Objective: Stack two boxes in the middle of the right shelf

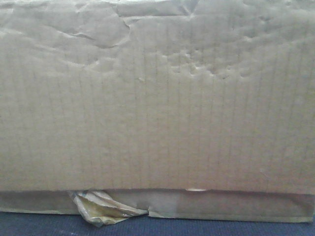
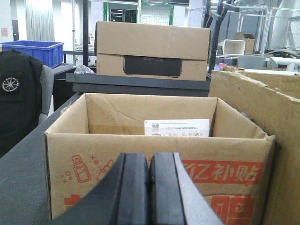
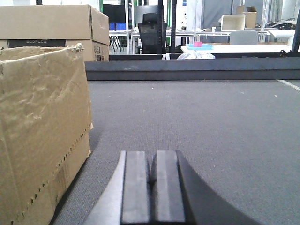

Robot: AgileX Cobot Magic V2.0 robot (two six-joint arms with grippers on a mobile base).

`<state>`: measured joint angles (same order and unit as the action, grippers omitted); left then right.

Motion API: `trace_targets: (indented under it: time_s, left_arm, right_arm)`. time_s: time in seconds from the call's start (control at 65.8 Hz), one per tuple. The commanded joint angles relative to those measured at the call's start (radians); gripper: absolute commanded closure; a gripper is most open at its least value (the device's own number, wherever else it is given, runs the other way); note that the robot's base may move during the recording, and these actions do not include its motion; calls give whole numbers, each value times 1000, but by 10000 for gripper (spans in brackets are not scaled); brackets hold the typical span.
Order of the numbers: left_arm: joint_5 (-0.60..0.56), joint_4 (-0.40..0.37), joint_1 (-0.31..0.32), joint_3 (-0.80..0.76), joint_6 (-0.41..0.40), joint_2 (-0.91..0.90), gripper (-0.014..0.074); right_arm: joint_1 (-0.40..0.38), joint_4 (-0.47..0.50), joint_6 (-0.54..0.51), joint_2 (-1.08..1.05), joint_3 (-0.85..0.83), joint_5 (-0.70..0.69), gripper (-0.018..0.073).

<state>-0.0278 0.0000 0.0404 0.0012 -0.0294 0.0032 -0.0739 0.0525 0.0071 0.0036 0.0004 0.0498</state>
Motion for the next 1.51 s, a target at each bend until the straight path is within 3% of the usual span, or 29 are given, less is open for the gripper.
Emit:
trace_targets:
  time_s: [0.0,0.958,1.217,1.49]
  left_arm:
    - [-13,6,1,-1,0,-3,708]
    - [-32,10,2,-14,0,-3,708]
    - [319,10,2,-306,0,52,708]
    - [621,-36,2,-679,0,412,708]
  right_arm:
    - [-3,3,-7,-4,0,-14,722]
    - [-3,3,-7,-4,0,-14,722]
    - [-3,3,-7,-4,0,-14,722]
    - [-3,3,-7,-4,0,-14,722]
